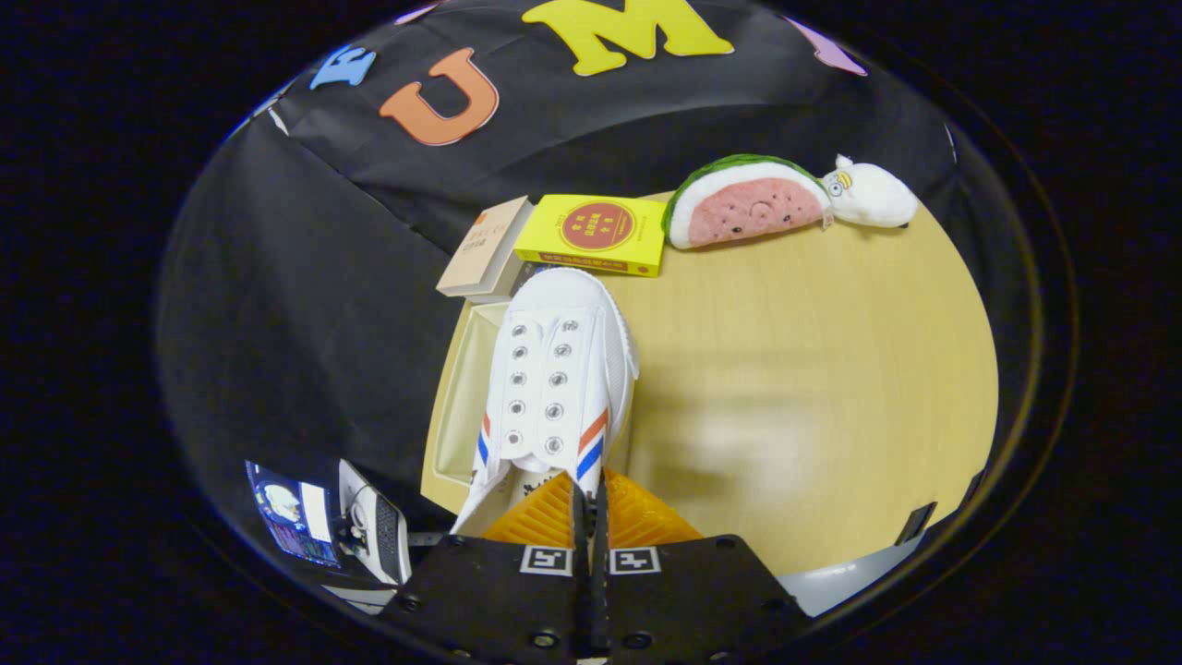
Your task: Open the storage box then place both shoes into the box .Put the left shoe in first, then the right shoe, with the right side of both shoes facing outward in a uniform manner.
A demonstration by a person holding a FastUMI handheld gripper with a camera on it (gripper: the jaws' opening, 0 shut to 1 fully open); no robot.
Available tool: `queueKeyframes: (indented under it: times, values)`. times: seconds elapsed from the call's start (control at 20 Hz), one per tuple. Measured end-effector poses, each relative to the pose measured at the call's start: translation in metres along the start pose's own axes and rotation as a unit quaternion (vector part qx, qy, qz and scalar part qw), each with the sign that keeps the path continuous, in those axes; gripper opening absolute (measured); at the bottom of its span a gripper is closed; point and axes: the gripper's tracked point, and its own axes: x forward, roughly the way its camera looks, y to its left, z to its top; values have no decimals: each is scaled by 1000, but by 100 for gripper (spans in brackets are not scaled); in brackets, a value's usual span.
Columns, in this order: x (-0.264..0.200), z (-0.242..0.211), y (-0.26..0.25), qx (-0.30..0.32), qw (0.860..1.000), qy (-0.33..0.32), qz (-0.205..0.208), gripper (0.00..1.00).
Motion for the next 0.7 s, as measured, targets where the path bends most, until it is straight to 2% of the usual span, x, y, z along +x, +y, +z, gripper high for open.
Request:
queueKeyframes:
  times: [0.4, 0.7]
  values:
    - [82, 4, 58, 3, 995, -24, -100, 0]
    - [113, 7, 53, 22, 981, -81, -176, 0]
